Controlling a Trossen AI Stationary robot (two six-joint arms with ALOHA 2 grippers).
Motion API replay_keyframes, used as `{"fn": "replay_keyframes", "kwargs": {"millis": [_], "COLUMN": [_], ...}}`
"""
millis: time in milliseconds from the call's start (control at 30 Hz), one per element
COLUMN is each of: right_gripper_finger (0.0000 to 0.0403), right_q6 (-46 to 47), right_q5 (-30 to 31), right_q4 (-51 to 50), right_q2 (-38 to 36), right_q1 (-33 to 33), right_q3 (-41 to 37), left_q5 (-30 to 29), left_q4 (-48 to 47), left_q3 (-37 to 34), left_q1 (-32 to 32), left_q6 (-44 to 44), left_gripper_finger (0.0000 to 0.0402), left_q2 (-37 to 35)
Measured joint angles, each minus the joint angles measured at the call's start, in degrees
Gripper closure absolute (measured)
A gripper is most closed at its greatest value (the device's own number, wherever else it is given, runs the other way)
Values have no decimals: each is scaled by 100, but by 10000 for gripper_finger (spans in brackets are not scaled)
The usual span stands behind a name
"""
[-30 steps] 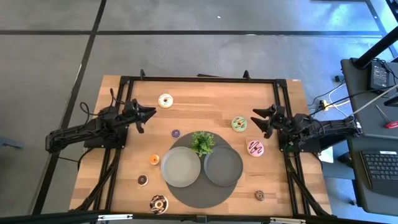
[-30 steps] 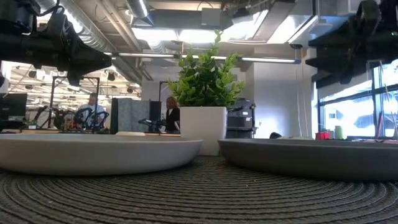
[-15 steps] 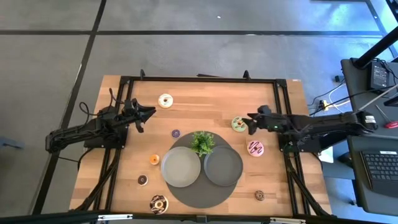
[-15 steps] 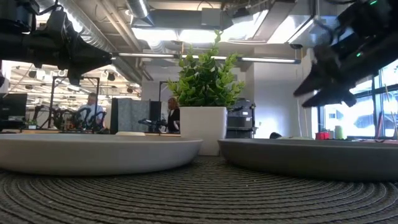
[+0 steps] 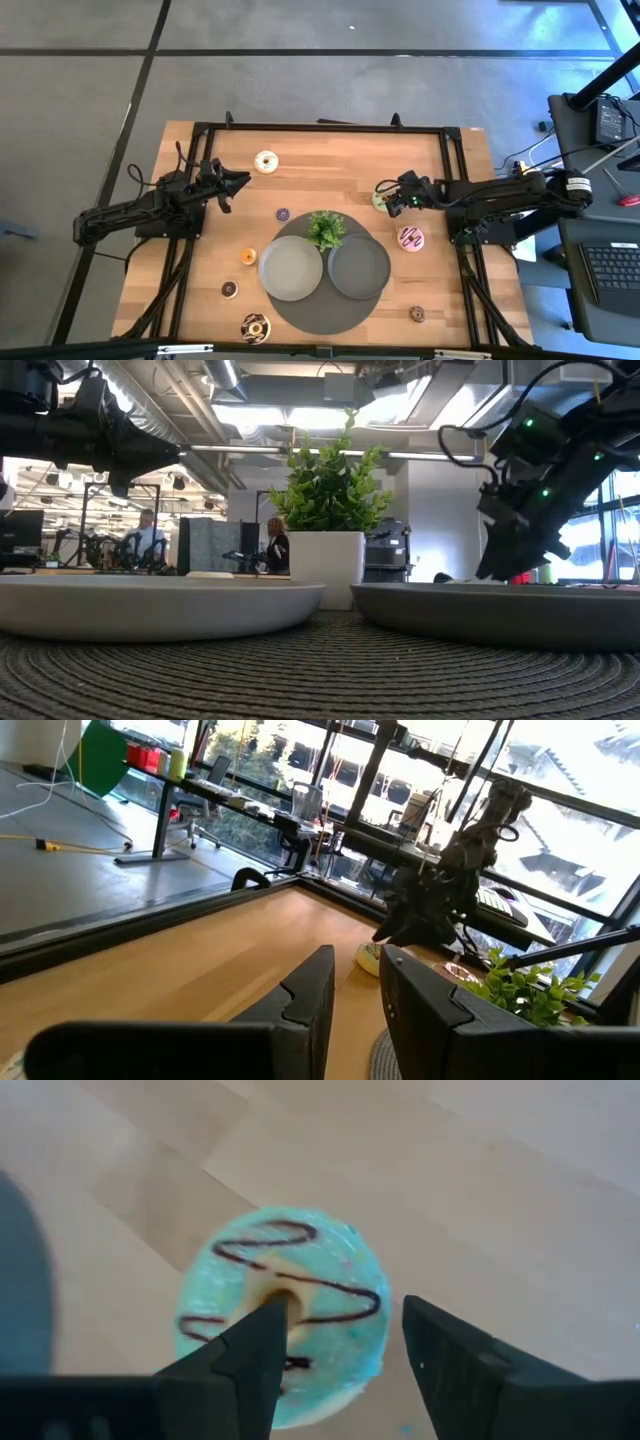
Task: Pick & Place donuts
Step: Put the large blue donut on the black plate
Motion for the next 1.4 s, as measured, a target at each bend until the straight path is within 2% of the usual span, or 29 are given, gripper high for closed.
{"fn": "replay_keyframes", "kwargs": {"millis": [200, 433, 600, 733, 867, 1133, 1400], "right_gripper_finger": [245, 330, 385, 389, 382, 384, 381], "right_q6": [-11, -309, -840, -1495, -1370, -515, -311], "right_q5": [-13, -9, -120, -651, -983, -795, -595], "right_q4": [51, 96, -520, -935, -960, -434, 176], "right_q2": [249, 253, 255, 255, 260, 866, 1880], "right_q1": [-42, -42, 20, 437, 1131, 2426, 2728], "right_q3": [4, 22, 620, 1387, 1881, 1897, 1891], "left_q5": [-2, -4, -9, -65, -341, -730, -732], "left_q4": [0, -2, -2, -2, -6, -24, -22], "left_q3": [0, 0, 0, 0, 0, 0, 0], "left_q1": [0, 0, 0, 0, 0, 0, 0], "left_q6": [0, 255, 352, 352, 352, 352, 352], "left_gripper_finger": [322, 322, 322, 322, 322, 322, 322], "left_q2": [0, 0, 0, 0, 0, 0, 0]}}
